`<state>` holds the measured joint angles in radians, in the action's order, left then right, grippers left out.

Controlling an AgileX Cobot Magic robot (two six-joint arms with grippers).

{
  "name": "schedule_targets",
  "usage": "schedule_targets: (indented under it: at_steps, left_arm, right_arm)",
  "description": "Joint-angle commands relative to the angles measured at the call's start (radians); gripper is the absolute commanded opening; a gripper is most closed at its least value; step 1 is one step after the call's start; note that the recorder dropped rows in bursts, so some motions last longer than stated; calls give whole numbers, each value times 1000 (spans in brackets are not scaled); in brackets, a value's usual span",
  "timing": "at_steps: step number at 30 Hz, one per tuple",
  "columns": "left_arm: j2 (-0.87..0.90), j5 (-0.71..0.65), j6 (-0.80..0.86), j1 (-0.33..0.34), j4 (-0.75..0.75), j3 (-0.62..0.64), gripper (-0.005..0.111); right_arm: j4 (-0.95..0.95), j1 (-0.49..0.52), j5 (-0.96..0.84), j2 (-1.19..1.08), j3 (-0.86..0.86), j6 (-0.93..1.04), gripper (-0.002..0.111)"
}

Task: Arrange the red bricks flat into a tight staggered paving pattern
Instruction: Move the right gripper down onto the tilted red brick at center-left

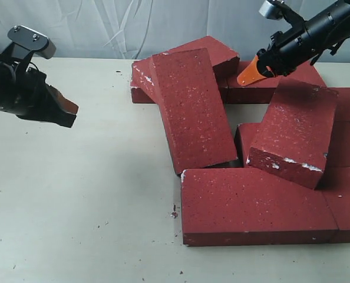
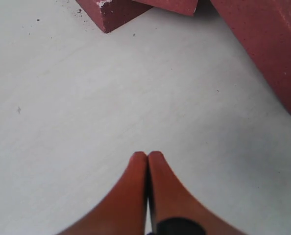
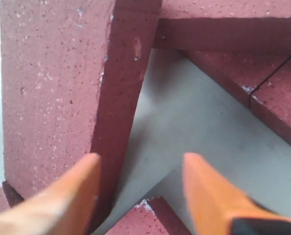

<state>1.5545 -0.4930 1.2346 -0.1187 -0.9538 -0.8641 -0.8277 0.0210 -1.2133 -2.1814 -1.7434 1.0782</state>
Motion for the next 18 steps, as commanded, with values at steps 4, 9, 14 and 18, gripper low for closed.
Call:
schedule_targets:
  at_steps: [4, 9, 14, 18]
  left_arm:
    - [0, 1, 6, -3, -14, -5, 0]
    - [0, 1, 6, -3, -14, -5, 0]
    - [0, 3, 13, -3, -14, -5, 0]
    - [0, 3, 39, -3, -14, -5, 0]
  right_arm:
    - [26, -49, -8, 4, -6, 33, 104]
    - [33, -86, -8, -11, -8, 43, 104]
    - [36, -91, -8, -43, -8, 54, 104]
    - [36, -91, -8, -75, -8, 69, 104]
